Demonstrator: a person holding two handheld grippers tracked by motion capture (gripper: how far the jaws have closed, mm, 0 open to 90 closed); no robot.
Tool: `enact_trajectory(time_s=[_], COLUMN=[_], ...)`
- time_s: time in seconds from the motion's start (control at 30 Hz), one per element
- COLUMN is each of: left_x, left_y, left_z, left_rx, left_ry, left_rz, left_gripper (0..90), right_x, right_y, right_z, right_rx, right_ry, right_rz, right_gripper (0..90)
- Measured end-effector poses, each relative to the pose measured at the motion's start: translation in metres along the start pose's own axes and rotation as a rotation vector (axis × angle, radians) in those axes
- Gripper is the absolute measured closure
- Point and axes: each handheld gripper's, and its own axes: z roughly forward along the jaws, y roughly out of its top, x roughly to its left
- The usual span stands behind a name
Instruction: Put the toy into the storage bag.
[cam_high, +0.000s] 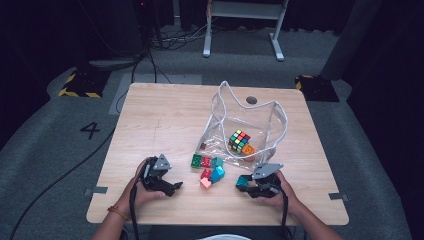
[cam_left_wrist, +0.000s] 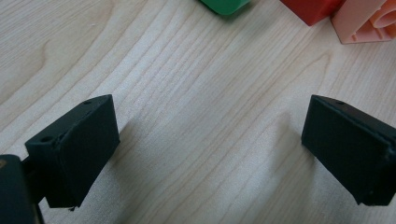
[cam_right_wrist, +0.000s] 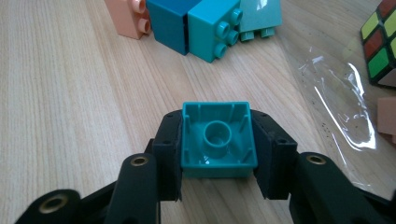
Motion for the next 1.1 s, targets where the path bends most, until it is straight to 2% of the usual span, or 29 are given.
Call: enact_trajectory(time_s=[0.13,0.2,0.3,0.37,0.43,0.53,0.6,0.63,0.7,0.97,1.1], left_x=[0.000,0.000,0.000,0.000,0.000,0.000,0.000,0.000,0.000,0.000,0.000], left_y=[0.000,0.000,0.000,0.000,0.000,0.000,0.000,0.000,0.000,0.000,0.000], left_z=[0.000,0.000,0.000,0.000,0.000,0.000,0.000,0.000,0.000,0.000,0.000], left_rx=[0.001,0.000,0.001,0.001,0.001,0.002,0.002,0.002,0.002,0.001,0.000], left_ry=[-0.001,-0.001,-0.001,-0.001,-0.001,-0.002,-0.002,-0.003,-0.002,-0.004,-0.005], left_rz=[0.002,0.001,0.002,0.002,0.002,0.004,0.004,0.004,0.004,0.002,0.001], left_gripper=[4.2,4.2,4.2,4.2,4.2,4.2,4.1,4.2,4.2,4.2,4.2], right_x=[0.002,0.003,0.005,0.005,0.005,0.004,0.007,0.005,0.004,0.004,0.004], right_y=[0.000,-0.001,0.000,0.001,0.002,0.006,0.009,0.011,0.014,0.022,0.030], right_z=[-0.002,-0.003,-0.009,-0.014,-0.020,-0.032,-0.042,-0.046,-0.054,-0.079,-0.090], right_rx=[0.009,0.010,0.024,0.015,-0.005,-0.056,-0.058,-0.083,-0.095,-0.128,-0.153], right_ry=[0.013,0.014,0.022,0.024,0.026,0.036,0.034,0.039,0.040,-0.009,-0.017], right_rz=[-0.040,-0.043,-0.013,-0.013,-0.019,-0.053,-0.036,-0.068,-0.064,-0.048,-0.062], right_gripper=[58.9,58.8,58.8,58.8,58.9,58.8,58.9,58.9,58.9,58.9,58.9])
